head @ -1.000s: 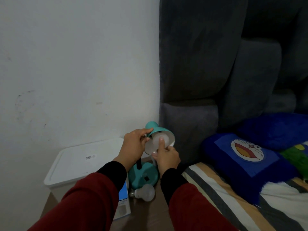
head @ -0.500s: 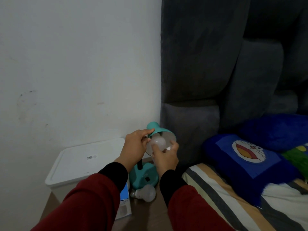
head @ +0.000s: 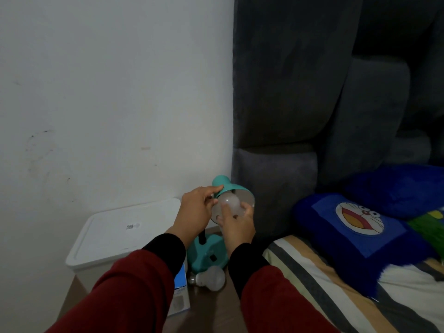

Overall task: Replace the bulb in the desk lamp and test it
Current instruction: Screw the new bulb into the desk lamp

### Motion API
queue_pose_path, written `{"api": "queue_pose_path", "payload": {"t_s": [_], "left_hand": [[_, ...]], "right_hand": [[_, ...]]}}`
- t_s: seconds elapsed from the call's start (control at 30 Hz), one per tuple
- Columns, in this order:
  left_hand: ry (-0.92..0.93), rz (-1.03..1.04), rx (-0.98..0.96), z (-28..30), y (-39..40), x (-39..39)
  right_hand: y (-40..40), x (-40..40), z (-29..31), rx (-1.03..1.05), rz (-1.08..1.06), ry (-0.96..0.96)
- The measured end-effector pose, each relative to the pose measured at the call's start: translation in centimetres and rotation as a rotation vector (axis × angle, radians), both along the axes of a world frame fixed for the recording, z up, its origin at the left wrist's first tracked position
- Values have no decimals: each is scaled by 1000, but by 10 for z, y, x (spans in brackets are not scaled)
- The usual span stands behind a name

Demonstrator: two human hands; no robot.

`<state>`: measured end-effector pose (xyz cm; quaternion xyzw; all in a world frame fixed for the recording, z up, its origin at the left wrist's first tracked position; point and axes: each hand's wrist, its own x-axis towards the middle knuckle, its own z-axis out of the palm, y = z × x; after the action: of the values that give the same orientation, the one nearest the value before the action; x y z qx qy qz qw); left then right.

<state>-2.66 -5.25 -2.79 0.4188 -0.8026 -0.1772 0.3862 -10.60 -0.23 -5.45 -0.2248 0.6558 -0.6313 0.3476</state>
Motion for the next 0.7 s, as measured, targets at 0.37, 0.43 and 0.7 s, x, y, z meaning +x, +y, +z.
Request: {"api": "queue_pose_path", "payload": {"t_s": [0.37,0.43,0.7], "left_hand": [[23,-14,-17,0,-1,2],[19,-17,-28,0,0,2],[15,-5,-36,-1,-2,3]], "right_hand": [[-2,-3,0,27,-41,-18],[-1,0,1,33,-43,-17],[-4,8,3,30,-47,-82]]}}
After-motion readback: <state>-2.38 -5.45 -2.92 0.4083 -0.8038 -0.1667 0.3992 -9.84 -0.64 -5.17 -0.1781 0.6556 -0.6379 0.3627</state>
